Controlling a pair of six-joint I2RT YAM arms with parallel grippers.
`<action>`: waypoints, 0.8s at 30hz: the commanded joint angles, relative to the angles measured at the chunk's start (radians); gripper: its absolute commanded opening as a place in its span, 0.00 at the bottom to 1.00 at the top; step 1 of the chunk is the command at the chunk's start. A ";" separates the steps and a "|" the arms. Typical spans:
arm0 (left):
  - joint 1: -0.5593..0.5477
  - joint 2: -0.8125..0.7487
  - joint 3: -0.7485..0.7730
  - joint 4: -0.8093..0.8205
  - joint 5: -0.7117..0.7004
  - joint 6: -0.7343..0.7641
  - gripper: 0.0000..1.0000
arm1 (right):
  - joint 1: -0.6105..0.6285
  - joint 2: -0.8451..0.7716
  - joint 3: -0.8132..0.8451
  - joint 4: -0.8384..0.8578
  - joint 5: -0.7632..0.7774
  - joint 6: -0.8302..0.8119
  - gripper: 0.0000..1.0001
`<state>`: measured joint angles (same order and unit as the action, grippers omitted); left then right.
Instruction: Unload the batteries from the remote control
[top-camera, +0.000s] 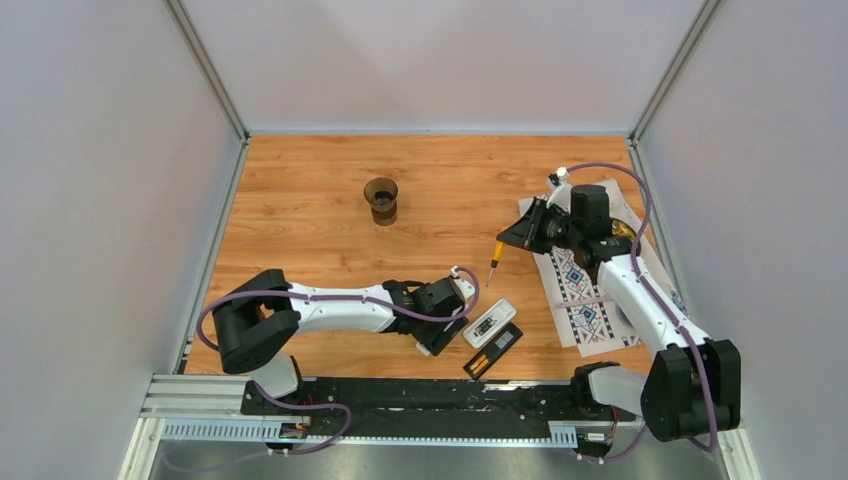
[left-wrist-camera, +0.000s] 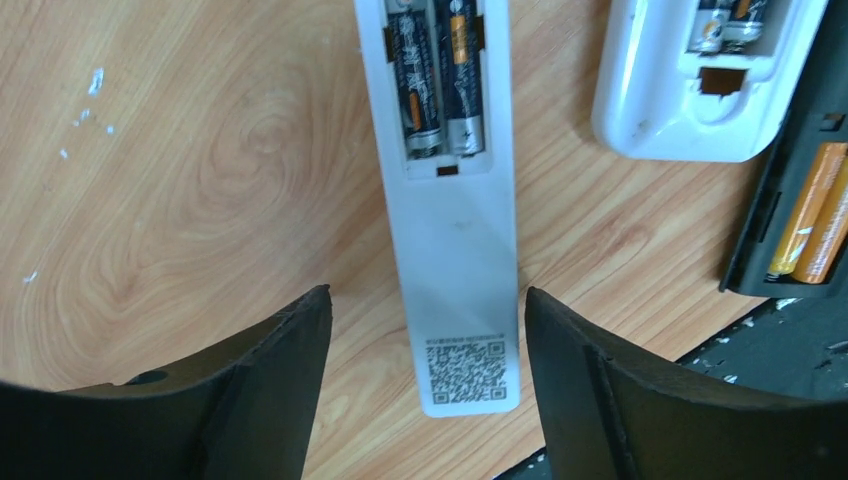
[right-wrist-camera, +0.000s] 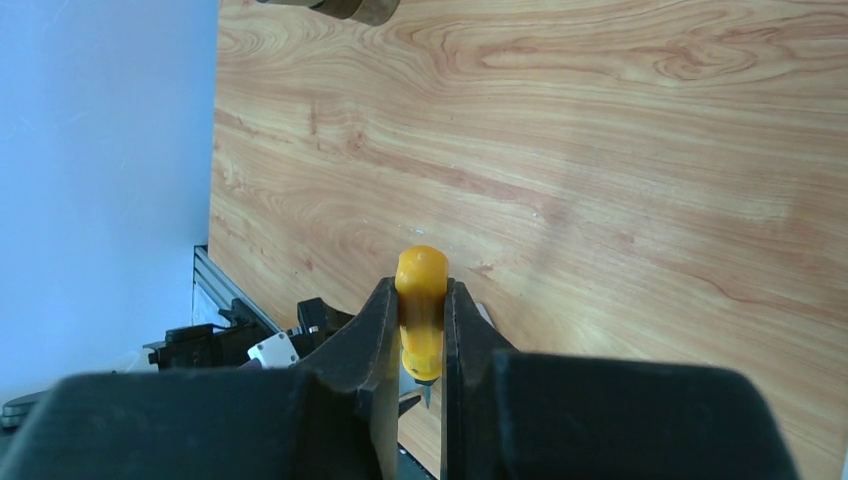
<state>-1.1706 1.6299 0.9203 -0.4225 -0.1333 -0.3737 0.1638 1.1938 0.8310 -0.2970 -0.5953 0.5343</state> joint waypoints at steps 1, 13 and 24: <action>-0.001 -0.064 -0.031 -0.007 -0.031 0.002 0.79 | 0.031 0.018 -0.015 0.087 -0.011 0.026 0.00; -0.003 -0.165 -0.198 0.181 0.038 -0.037 0.70 | 0.135 0.087 -0.004 0.151 0.075 0.016 0.00; -0.003 -0.130 -0.201 0.225 0.047 -0.014 0.35 | 0.203 0.127 -0.024 0.214 0.161 -0.002 0.00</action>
<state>-1.1706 1.4796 0.7136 -0.2298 -0.0975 -0.3897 0.3477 1.3140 0.8150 -0.1619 -0.4831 0.5491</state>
